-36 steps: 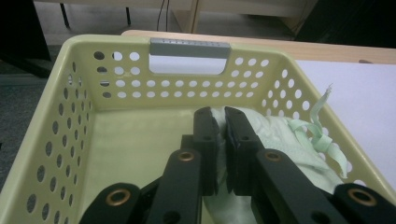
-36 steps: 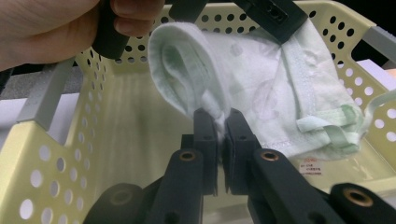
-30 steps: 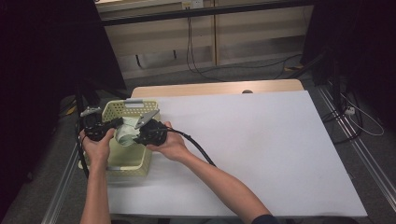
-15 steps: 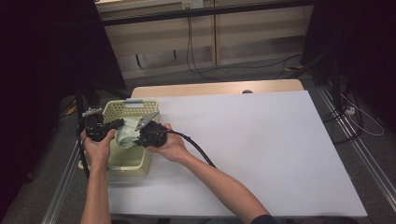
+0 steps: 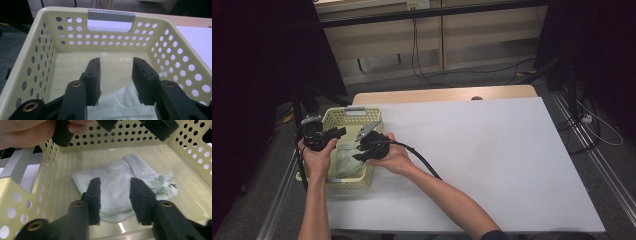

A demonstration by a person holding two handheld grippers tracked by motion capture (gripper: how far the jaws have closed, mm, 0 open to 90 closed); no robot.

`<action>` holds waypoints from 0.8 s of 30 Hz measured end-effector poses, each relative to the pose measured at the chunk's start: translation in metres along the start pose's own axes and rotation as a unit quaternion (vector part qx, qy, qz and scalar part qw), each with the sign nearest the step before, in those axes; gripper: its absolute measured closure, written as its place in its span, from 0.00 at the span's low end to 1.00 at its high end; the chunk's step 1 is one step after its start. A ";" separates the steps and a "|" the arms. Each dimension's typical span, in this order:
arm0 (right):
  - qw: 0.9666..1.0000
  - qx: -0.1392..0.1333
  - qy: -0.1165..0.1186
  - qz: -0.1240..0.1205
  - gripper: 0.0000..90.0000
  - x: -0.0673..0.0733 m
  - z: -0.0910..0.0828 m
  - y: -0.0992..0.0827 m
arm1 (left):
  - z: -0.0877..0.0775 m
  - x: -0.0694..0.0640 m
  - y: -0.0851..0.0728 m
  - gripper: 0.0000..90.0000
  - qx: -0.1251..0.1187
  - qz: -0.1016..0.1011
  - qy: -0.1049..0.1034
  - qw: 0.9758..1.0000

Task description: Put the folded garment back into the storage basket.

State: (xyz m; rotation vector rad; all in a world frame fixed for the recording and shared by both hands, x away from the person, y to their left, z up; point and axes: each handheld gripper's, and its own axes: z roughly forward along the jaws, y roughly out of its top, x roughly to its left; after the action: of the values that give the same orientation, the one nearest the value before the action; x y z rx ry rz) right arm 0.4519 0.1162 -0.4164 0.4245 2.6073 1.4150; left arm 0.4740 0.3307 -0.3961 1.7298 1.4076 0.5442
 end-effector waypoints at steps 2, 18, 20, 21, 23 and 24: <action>1.000 -0.001 0.001 0.002 0.64 0.000 0.000 0.000 | 0.000 -0.001 0.001 0.58 -0.001 0.001 0.003 1.000; 1.000 -0.028 -0.007 0.011 0.54 0.000 -0.019 0.003 | -0.007 -0.011 0.007 0.24 -0.024 0.017 0.006 1.000; 0.999 -0.032 -0.009 0.016 0.52 -0.002 -0.023 0.003 | -0.008 -0.014 0.008 0.21 -0.029 0.020 0.007 0.999; 0.999 -0.034 -0.010 0.017 0.52 -0.002 -0.025 0.002 | -0.008 -0.015 0.008 0.19 -0.033 0.022 0.005 0.999; 0.999 -0.036 -0.013 0.018 0.51 -0.003 -0.028 0.002 | -0.009 -0.018 0.009 0.16 -0.041 0.023 0.005 0.999; 0.999 -0.036 -0.015 0.019 0.50 -0.004 -0.030 0.001 | -0.009 -0.018 0.009 0.14 -0.044 0.023 0.004 0.999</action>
State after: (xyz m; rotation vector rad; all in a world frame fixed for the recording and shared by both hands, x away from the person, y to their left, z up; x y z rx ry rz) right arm 0.4481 0.0912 -0.3992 0.4843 2.5287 1.4978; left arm 0.4675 0.3160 -0.3802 1.6947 1.3317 0.6300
